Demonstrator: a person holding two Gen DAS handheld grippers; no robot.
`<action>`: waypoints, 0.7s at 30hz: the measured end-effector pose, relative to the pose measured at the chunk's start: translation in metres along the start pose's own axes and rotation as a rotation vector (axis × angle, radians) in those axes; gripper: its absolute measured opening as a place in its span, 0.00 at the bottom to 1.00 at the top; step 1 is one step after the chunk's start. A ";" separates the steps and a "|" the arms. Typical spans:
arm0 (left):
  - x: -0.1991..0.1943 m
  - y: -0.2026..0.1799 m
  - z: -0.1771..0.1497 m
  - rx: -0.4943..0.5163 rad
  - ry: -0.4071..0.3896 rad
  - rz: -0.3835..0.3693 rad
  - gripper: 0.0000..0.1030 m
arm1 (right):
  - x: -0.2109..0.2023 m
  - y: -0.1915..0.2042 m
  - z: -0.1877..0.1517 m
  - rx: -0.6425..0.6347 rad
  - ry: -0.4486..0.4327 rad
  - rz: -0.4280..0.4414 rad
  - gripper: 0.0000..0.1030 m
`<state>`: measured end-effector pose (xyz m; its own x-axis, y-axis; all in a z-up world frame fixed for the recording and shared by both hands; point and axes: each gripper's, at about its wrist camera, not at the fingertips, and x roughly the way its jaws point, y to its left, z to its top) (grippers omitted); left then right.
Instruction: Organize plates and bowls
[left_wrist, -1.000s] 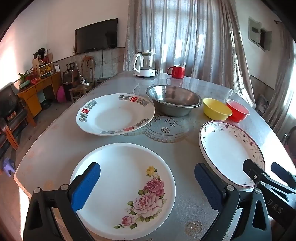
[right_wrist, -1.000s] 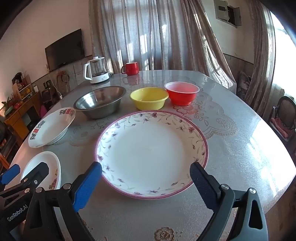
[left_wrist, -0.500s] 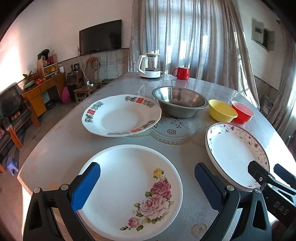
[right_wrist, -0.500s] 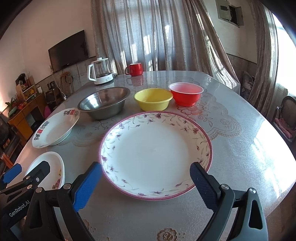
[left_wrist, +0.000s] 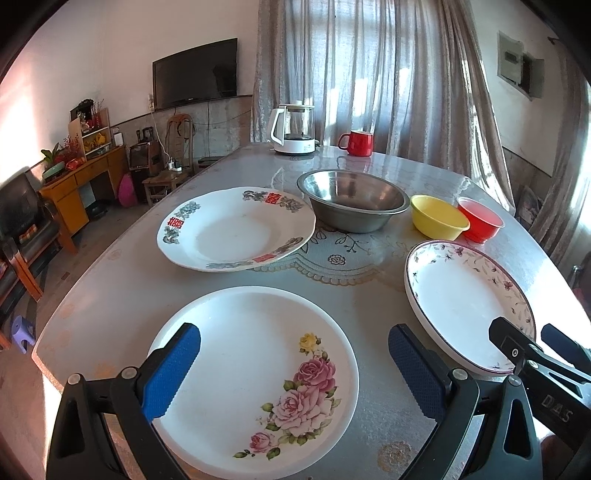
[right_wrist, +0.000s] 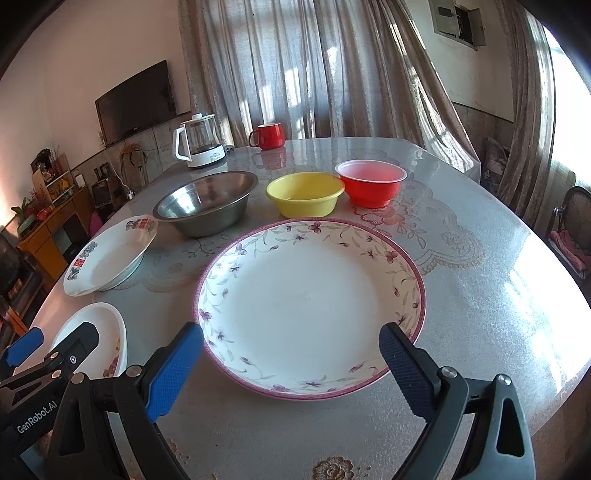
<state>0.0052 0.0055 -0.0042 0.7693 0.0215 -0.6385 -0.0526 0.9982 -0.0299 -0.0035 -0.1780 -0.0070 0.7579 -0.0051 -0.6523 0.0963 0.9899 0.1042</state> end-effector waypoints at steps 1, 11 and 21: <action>0.000 0.000 0.000 0.002 -0.001 0.000 0.99 | 0.000 -0.001 0.000 0.001 0.000 0.001 0.95; -0.001 -0.005 0.000 0.023 0.001 -0.013 0.99 | 0.002 -0.002 0.000 0.004 0.005 0.005 0.95; -0.001 -0.009 -0.001 0.037 0.004 -0.019 0.99 | 0.004 -0.007 0.000 0.019 0.006 0.009 0.95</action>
<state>0.0040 -0.0033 -0.0042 0.7675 0.0027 -0.6410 -0.0148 0.9998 -0.0135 -0.0012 -0.1851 -0.0100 0.7546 0.0043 -0.6562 0.1019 0.9871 0.1237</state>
